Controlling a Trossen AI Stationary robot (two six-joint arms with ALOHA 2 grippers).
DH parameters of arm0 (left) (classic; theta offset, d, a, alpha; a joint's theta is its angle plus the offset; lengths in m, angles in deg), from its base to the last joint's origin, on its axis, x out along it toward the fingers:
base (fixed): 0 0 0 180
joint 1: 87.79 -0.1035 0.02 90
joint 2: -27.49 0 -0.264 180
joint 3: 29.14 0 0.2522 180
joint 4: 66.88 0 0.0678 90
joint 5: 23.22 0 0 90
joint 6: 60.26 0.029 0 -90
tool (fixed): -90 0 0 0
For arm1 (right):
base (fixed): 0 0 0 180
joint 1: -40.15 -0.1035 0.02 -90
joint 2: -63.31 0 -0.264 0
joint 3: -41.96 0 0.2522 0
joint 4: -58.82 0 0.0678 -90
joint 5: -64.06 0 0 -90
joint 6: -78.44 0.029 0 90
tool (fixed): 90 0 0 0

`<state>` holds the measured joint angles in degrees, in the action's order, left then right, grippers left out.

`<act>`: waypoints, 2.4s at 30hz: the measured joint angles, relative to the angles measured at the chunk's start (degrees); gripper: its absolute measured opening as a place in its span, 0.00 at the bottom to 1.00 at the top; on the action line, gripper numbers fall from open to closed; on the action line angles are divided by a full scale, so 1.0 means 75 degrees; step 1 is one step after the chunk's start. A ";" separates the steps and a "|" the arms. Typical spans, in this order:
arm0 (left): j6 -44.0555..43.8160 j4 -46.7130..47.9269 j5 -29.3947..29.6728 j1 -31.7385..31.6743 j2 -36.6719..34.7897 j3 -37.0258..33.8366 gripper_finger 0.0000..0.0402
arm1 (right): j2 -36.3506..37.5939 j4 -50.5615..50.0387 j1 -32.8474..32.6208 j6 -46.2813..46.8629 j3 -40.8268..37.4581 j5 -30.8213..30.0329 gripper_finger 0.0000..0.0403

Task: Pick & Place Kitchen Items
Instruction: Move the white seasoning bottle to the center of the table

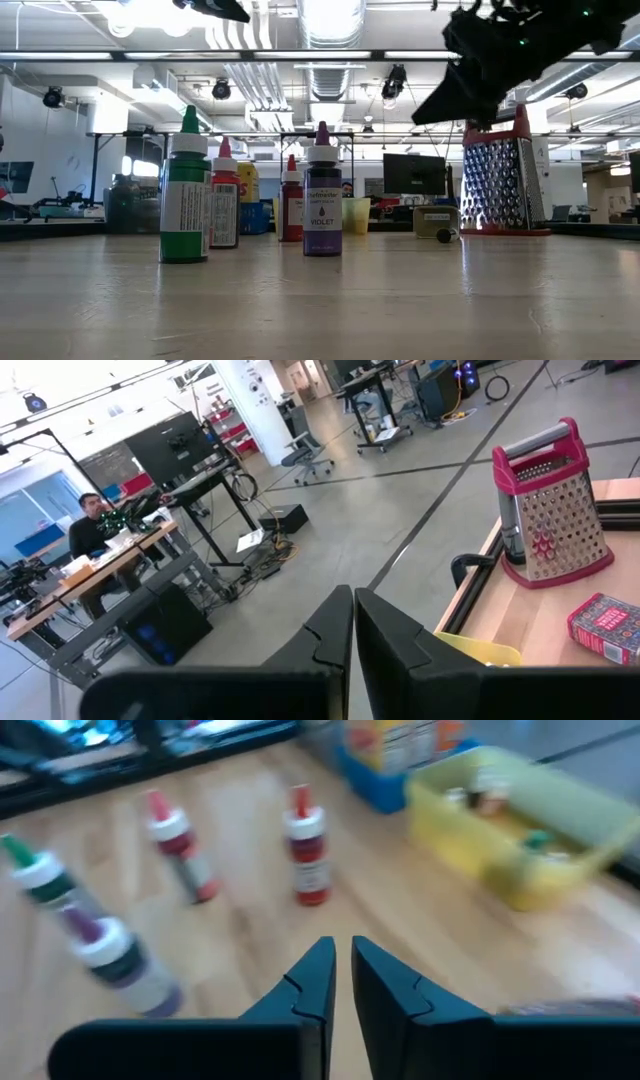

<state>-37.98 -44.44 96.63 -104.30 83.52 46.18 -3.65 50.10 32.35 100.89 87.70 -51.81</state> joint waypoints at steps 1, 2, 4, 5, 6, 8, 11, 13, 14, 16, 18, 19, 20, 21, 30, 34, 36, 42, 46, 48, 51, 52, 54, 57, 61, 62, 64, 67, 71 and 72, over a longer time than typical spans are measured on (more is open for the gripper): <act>0.0000 0.0002 0.0001 0.0000 0.0000 0.0000 0.05 | 0.0178 -0.0030 -0.0002 0.0051 -0.0129 -0.0247 0.09; 0.0000 0.0003 0.0000 0.0000 0.0000 0.0000 0.05 | 0.0335 -0.0038 -0.0002 0.0187 -0.0258 -0.0499 0.10; 0.0000 0.0020 0.0000 0.0000 0.0000 0.0000 0.05 | 0.0570 0.0024 0.0034 0.0744 -0.0449 -0.0978 0.11; 0.0000 0.0023 -0.0001 0.0000 0.0000 0.0000 0.05 | 0.0657 -0.0004 0.0097 0.1129 -0.0488 -0.1186 0.11; 0.0000 0.0026 0.0002 0.0000 0.0000 0.0000 0.05 | 0.0732 -0.0033 0.0180 0.1537 -0.0518 -0.1352 0.12; 0.0000 0.0049 0.0002 0.0000 0.0000 0.0000 0.05 | 0.0781 -0.0054 0.0397 0.2380 -0.0531 -0.1575 0.14; 0.0000 0.0050 0.0002 0.0000 0.0000 0.0000 0.05 | 0.0672 -0.0560 0.0709 0.3048 -0.0389 -0.1579 0.20; 0.0000 0.0051 -0.0001 0.0000 0.0000 0.0000 0.05 | 0.0612 -0.1020 0.0892 0.3592 -0.0188 -0.1563 0.24; 0.0000 0.0052 0.0002 -0.0003 0.0000 0.0000 0.05 | 0.0534 -0.1236 0.0955 0.3748 -0.0075 -0.1580 0.27; 0.0000 0.0052 -0.0001 0.0000 0.0000 0.0000 0.05 | 0.0344 -0.1530 0.1037 0.3895 0.0115 -0.1584 0.33; 0.0000 0.0063 0.0002 -0.0003 0.0000 0.0000 0.05 | 0.0105 -0.1765 0.1110 0.4123 0.0261 -0.1577 0.39; 0.0000 0.0063 -0.0001 0.0000 0.0000 0.0000 0.05 | -0.0011 -0.1755 0.1147 0.4389 0.0367 -0.1571 0.41; 0.0000 0.0068 -0.0001 0.0000 0.0000 0.0000 0.05 | -0.0081 -0.1774 0.1180 0.4688 0.0412 -0.1564 0.44; 0.0000 0.0079 -0.0001 0.0000 0.0000 0.0000 0.05 | -0.0159 -0.1844 0.1203 0.4948 0.0439 -0.1573 0.47; 0.0000 0.0126 -0.0012 0.0003 0.0000 0.0000 0.05 | -0.0961 -0.1763 0.1457 0.6360 0.1083 -0.1780 0.76; 0.0000 0.0131 -0.0018 0.0003 0.0000 0.0000 0.05 | -0.1366 -0.1755 0.1564 0.6362 0.1540 -0.1814 0.91; 0.0000 0.0134 -0.0018 0.0003 0.0000 0.0000 0.05 | -0.1616 -0.1773 0.1647 0.6527 0.1664 -0.1969 0.96; 0.0000 0.0136 -0.0016 0.0003 0.0000 0.0000 0.05 | -0.2321 -0.1510 0.1927 0.6877 0.1692 -0.1978 0.96; 0.0000 0.0137 -0.0018 0.0009 0.0000 0.0000 0.05 | -0.2605 -0.1004 0.1947 0.6792 0.1692 -0.1923 0.95; 0.0000 0.0137 -0.0018 0.0009 0.0000 0.0000 0.05 | -0.2612 -0.1052 0.1904 0.6965 0.1692 -0.1888 0.95; 0.0000 0.0136 -0.0021 0.0009 0.0000 0.0000 0.05 | -0.2345 -0.1522 0.1833 0.6101 0.1687 -0.1599 0.95; 0.0000 0.0137 -0.0020 0.0007 0.0000 0.0000 0.05 | -0.2180 -0.1594 0.1822 0.5451 0.1687 -0.1358 0.95; 0.0000 0.0137 -0.0021 0.0008 0.0000 0.0000 0.05 | -0.1787 -0.1700 0.1778 0.3724 0.1687 -0.0751 0.95; 0.0000 0.0137 -0.0021 0.0006 0.0000 0.0000 0.05 | -0.1181 -0.1894 0.1668 0.1536 0.1687 0.0251 0.95; 0.0000 0.0137 -0.0021 0.0006 0.0000 0.0000 0.05 | -0.0349 -0.2830 0.1392 0.0960 0.1704 0.1171 0.95; 0.0000 0.0141 -0.0021 0.0006 0.0000 0.0000 0.05 | -0.0165 -0.3198 0.1296 0.0955 0.1719 0.1378 0.95; 0.0000 0.0140 -0.0021 0.0006 0.0000 0.0000 0.05 | 0.0174 -0.3872 0.1015 0.1015 0.1736 0.1796 0.95; 0.0000 0.0143 -0.0021 0.0006 0.0000 0.0000 0.05 | 0.0442 -0.4135 0.0393 0.1384 0.1749 0.2104 0.95; 0.0000 0.0168 -0.0021 0.0006 0.0000 0.0000 0.05 | 0.0386 -0.5071 -0.0467 0.1833 0.2040 0.2116 0.95; 0.0000 0.0169 -0.0021 0.0006 0.0000 0.0000 0.05 | 0.0294 -0.5578 -0.0663 0.2088 0.2216 0.2098 0.95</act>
<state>-37.98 -43.17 96.47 -104.26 83.52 46.18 -1.44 8.27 27.38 116.55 104.31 -36.08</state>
